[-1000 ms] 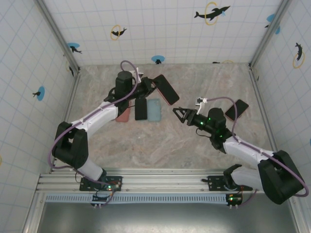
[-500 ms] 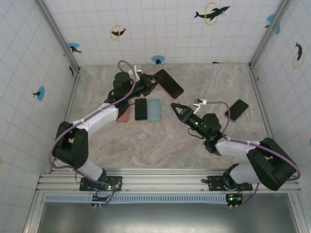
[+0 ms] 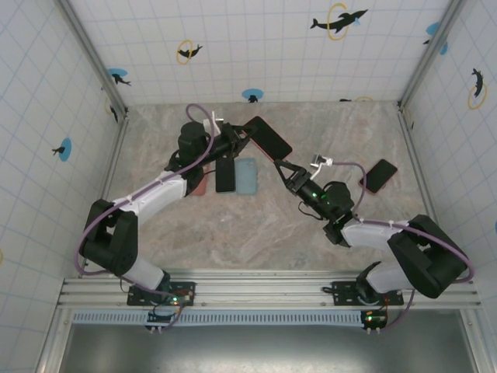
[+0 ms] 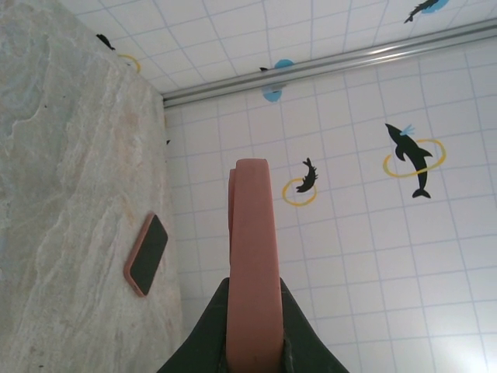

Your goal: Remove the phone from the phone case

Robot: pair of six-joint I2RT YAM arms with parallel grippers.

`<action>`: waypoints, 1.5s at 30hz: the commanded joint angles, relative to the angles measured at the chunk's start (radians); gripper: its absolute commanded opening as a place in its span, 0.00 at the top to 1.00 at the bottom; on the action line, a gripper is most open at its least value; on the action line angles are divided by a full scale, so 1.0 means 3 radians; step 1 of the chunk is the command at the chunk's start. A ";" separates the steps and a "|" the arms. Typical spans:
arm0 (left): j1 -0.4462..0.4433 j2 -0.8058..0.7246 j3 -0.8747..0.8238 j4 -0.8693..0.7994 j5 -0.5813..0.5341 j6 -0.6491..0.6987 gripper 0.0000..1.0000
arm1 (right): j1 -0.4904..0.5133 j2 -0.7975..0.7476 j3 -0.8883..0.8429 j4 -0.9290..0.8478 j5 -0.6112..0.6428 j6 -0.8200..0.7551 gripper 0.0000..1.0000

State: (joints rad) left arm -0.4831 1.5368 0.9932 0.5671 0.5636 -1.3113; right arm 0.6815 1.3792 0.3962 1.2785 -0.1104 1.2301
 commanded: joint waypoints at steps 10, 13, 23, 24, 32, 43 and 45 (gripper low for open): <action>0.0022 -0.0206 -0.0018 0.0271 -0.0020 -0.0139 0.88 | 0.0017 0.0219 0.0245 0.0278 -0.0210 -0.0070 0.77; 0.0020 -0.0223 -0.0028 0.0262 -0.0058 -0.0173 0.88 | 0.0006 0.0230 0.0210 0.0315 -0.0218 -0.0077 0.77; 0.0020 -0.0276 -0.0028 0.0384 -0.0059 -0.0346 0.91 | -0.0072 0.0251 0.0180 0.0332 -0.0268 -0.0101 0.84; 0.0020 -0.0276 -0.0028 0.0412 -0.0045 -0.0373 0.91 | -0.0082 0.0250 0.0190 0.0307 -0.0298 -0.0117 0.85; 0.0008 -0.0334 -0.0028 0.0508 0.0005 -0.0634 0.93 | -0.0257 0.0215 0.0301 -0.0103 -0.0682 -0.0675 0.87; -0.0031 -0.0434 -0.0028 0.0636 0.0075 -0.0815 0.96 | -0.0545 0.0330 0.0665 -0.0634 -0.1169 -0.1120 0.88; -0.0028 -0.0434 -0.0120 0.0671 0.0073 -0.0840 0.97 | -0.0576 0.0362 0.0695 -0.0667 -0.1201 -0.1127 0.89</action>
State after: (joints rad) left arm -0.4725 1.4723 0.9661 0.6399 0.4950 -1.4929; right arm 0.5480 1.4487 0.5774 1.2102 -0.5060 0.9527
